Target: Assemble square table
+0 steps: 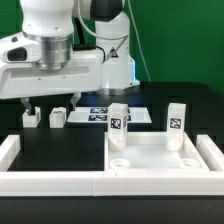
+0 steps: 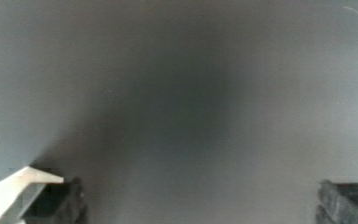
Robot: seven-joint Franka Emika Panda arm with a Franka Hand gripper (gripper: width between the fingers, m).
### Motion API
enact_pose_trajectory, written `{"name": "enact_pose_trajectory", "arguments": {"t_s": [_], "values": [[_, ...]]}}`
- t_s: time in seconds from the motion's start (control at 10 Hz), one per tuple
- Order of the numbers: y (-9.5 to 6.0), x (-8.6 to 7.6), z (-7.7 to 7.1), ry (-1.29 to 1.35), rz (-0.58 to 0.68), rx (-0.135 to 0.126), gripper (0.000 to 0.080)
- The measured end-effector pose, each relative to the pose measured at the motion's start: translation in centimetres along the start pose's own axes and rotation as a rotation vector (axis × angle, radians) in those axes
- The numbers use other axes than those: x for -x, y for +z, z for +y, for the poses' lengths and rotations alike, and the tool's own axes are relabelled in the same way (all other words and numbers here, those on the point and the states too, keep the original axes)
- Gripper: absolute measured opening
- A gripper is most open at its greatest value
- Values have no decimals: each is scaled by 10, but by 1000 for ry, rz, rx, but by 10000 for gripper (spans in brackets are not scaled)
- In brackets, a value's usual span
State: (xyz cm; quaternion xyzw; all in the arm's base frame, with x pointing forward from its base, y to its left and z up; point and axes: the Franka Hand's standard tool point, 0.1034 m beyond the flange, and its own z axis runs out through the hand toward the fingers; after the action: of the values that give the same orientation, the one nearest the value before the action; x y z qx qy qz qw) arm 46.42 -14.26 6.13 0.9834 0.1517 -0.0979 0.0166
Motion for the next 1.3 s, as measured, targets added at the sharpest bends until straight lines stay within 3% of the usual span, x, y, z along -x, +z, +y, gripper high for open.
{"name": "enact_pose_trajectory", "arguments": {"t_s": [0.2,0.5,0.6,0.8,1.0,1.3], "values": [[1,-1,-4,113,2,-20,648],[16,35,-1,219,-132,-63,648],[19,42,-6,232,-177,-90,648],[19,36,-11,205,-282,-116,648],[22,40,-18,185,-422,-152,648],[48,61,-22,158,-684,-182,648]]}}
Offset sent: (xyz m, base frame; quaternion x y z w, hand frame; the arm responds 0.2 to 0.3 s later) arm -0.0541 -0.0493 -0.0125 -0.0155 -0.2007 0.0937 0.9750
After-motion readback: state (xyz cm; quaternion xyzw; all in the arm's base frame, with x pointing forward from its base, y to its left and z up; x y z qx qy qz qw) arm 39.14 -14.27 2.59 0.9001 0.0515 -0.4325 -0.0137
